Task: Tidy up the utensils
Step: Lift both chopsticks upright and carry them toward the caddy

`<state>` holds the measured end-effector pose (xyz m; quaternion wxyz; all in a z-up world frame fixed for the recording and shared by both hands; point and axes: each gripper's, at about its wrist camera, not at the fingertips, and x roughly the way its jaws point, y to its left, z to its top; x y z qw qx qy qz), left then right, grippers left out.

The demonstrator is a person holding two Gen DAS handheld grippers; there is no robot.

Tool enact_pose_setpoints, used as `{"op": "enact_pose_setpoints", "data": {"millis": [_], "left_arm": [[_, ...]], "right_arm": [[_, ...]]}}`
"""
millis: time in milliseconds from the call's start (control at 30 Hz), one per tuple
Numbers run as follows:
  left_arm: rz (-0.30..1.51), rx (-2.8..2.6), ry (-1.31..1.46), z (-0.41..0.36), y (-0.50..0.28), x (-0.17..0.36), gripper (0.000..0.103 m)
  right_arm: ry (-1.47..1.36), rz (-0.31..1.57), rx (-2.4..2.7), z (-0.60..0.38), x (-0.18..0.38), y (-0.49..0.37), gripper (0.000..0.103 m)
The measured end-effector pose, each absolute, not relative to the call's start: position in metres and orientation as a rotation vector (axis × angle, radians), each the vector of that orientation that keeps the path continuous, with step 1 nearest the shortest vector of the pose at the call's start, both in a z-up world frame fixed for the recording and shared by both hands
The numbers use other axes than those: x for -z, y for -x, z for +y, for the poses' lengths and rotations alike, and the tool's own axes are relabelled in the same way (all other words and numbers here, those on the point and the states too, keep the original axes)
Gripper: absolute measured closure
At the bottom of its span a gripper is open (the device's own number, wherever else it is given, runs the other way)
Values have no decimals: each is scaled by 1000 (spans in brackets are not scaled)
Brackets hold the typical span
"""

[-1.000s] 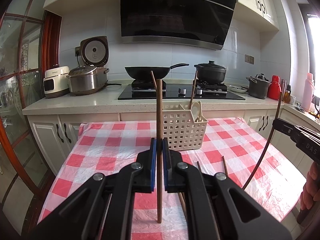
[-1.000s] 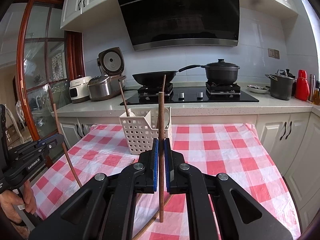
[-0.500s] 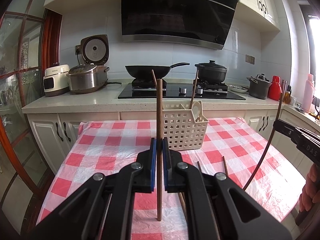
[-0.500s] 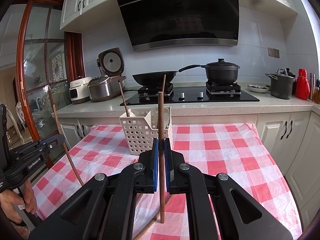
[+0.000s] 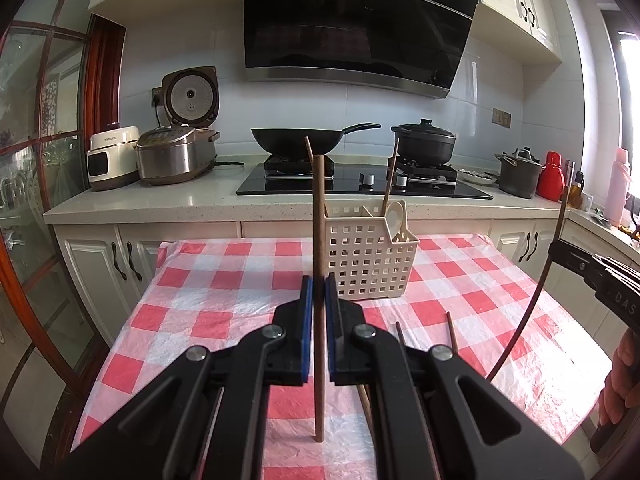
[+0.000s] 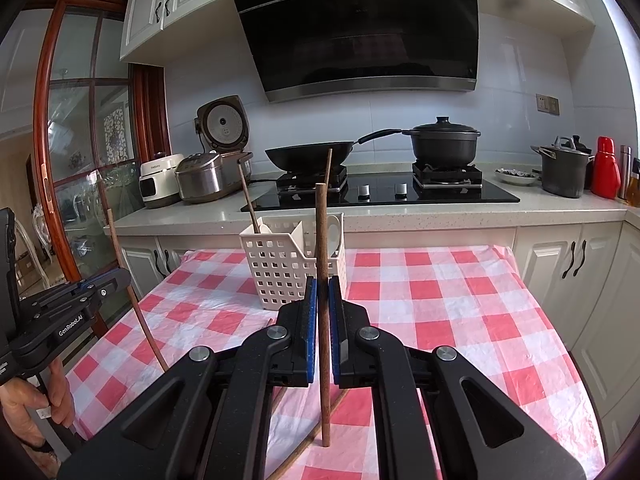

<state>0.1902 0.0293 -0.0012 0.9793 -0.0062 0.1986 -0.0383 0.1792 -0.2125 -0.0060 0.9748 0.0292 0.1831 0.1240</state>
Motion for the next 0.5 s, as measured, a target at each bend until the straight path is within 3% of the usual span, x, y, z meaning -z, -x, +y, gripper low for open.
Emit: {"op": "enact_pose_setpoints", "data": {"millis": [500], "left_arm": [[434, 83, 33, 34, -200, 6, 97]], "right_arm": [[-63, 389, -250, -211, 10, -188, 97]]}}
